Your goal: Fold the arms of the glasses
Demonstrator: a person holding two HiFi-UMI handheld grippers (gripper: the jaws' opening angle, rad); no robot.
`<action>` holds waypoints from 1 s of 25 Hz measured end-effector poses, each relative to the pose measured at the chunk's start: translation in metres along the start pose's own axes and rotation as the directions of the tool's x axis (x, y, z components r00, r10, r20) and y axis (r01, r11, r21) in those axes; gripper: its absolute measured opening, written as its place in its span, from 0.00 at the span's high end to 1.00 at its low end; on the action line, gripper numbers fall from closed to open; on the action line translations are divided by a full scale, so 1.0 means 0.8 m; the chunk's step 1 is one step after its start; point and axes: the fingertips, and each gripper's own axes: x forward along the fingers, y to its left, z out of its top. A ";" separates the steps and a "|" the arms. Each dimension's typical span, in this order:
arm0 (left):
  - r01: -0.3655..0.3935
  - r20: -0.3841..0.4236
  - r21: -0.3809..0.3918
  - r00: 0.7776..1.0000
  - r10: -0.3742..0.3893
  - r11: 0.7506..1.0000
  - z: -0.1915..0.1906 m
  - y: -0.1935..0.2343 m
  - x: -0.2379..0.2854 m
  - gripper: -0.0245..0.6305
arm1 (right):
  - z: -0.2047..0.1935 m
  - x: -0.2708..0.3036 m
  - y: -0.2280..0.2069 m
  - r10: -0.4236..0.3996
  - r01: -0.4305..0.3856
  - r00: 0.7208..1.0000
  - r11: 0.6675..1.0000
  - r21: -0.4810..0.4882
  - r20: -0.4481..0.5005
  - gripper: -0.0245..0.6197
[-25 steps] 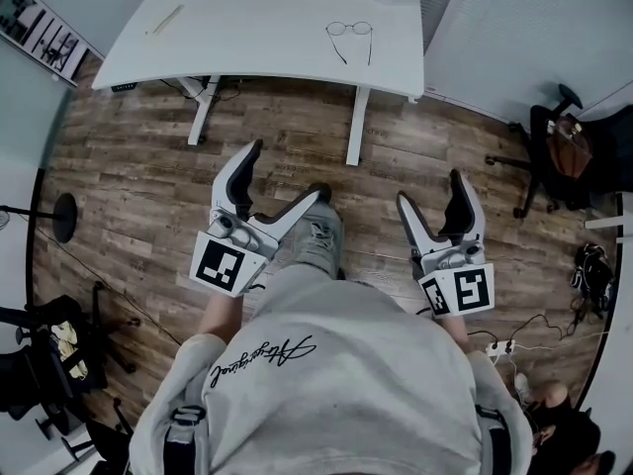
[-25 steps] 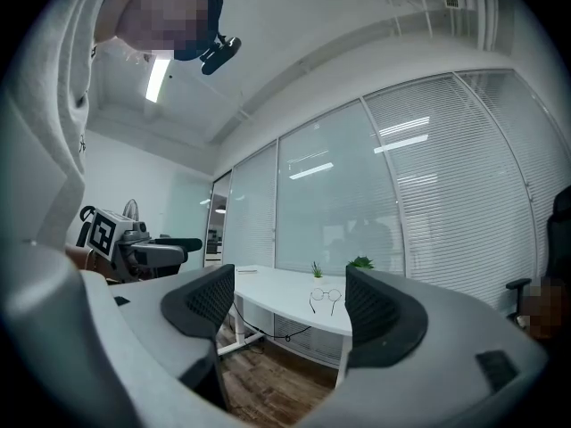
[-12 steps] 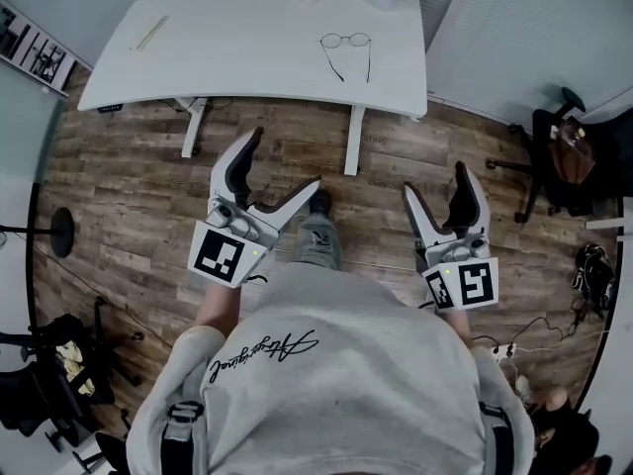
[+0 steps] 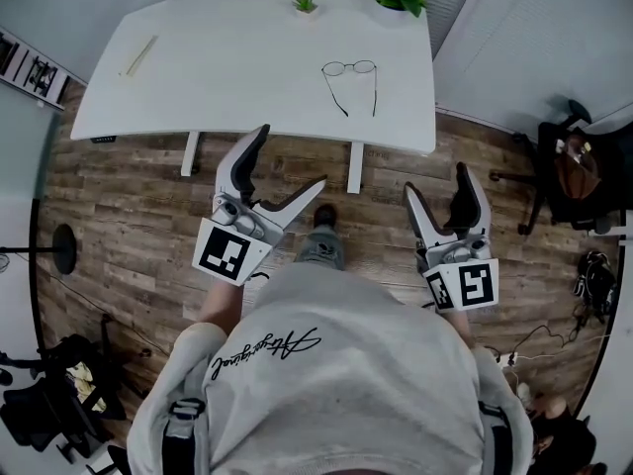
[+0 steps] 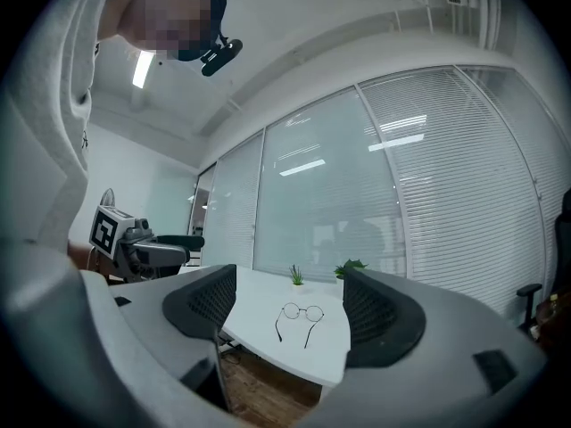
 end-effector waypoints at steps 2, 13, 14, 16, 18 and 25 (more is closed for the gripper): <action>0.015 -0.008 0.008 1.000 -0.015 1.000 -0.005 0.015 0.017 0.35 | -0.001 0.021 -0.009 -0.008 0.008 1.000 1.000 -0.002 -0.001 0.41; 0.040 0.014 0.018 0.999 -0.040 0.999 -0.013 0.099 0.088 0.35 | 0.006 0.123 -0.043 -0.027 0.027 0.999 1.000 0.003 0.018 0.41; 0.042 0.020 0.015 0.999 -0.042 0.999 -0.014 0.104 0.093 0.35 | 0.005 0.130 -0.046 -0.030 0.030 0.999 1.000 0.003 0.014 0.41; 0.048 0.022 0.013 0.999 -0.048 0.999 -0.018 0.115 0.102 0.35 | 0.004 0.144 -0.051 -0.036 0.036 0.999 0.999 0.002 0.009 0.41; 0.051 0.017 0.016 0.999 -0.052 0.999 -0.021 0.129 0.111 0.35 | 0.009 0.162 -0.055 -0.039 0.039 0.999 0.999 -0.003 0.018 0.41; 0.069 0.033 0.028 0.997 -0.070 0.997 -0.027 0.166 0.151 0.35 | 0.012 0.204 -0.078 -0.066 0.066 0.997 0.998 -0.012 0.033 0.42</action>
